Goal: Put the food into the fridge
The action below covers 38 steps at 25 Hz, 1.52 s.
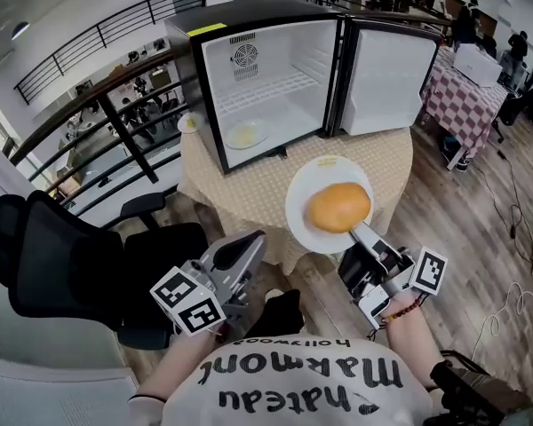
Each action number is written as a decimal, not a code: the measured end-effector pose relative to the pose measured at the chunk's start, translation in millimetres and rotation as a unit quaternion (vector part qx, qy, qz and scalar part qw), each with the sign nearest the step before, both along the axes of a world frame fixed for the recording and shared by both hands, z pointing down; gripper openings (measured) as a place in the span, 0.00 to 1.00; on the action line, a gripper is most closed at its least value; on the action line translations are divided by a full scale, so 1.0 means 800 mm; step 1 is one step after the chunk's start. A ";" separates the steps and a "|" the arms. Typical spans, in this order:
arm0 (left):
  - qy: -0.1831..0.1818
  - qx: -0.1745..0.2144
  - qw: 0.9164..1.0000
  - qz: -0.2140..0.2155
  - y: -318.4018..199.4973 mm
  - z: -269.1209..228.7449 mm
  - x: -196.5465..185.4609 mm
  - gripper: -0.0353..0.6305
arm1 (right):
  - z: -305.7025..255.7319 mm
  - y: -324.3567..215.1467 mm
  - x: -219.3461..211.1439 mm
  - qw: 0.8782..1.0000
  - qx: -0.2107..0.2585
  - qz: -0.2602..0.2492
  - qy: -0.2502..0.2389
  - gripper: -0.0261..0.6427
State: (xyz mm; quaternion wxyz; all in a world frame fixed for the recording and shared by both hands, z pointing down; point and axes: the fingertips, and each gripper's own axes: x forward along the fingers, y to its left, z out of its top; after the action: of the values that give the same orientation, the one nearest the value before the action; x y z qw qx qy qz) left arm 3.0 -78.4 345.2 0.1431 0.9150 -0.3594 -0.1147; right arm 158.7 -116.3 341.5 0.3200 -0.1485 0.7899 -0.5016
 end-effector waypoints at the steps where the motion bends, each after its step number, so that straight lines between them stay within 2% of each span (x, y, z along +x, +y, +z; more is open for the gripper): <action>1: -0.001 0.000 1.000 0.003 -0.008 0.001 0.000 0.06 | 0.000 -0.006 -0.002 1.000 0.000 0.000 0.002 0.09; 9: 0.025 0.004 1.000 0.016 -0.103 -0.011 -0.003 0.05 | -0.009 -0.077 -0.010 1.000 -0.010 0.005 0.012 0.09; 18: 0.014 0.014 1.000 0.012 -0.195 -0.027 -0.028 0.04 | -0.013 -0.179 -0.041 1.000 -0.018 -0.005 0.013 0.09; 24: 0.010 0.003 1.000 -0.004 -0.254 -0.024 -0.052 0.04 | -0.016 -0.248 -0.071 0.999 -0.022 -0.023 0.015 0.09; 32: 0.002 0.004 1.000 -0.016 -0.295 -0.014 -0.078 0.05 | 0.001 -0.311 -0.102 0.998 -0.044 -0.037 0.028 0.09; 38: 0.003 -0.005 1.000 -0.027 -0.312 0.000 -0.089 0.05 | 0.023 -0.344 -0.121 0.995 -0.077 -0.047 0.028 0.09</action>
State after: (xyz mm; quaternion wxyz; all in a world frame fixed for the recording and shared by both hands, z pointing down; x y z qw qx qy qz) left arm -67.9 -328.1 345.1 0.1454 0.9039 -0.3840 -0.1200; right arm 62.1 -391.5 359.9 0.2613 -0.1490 0.7636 -0.5714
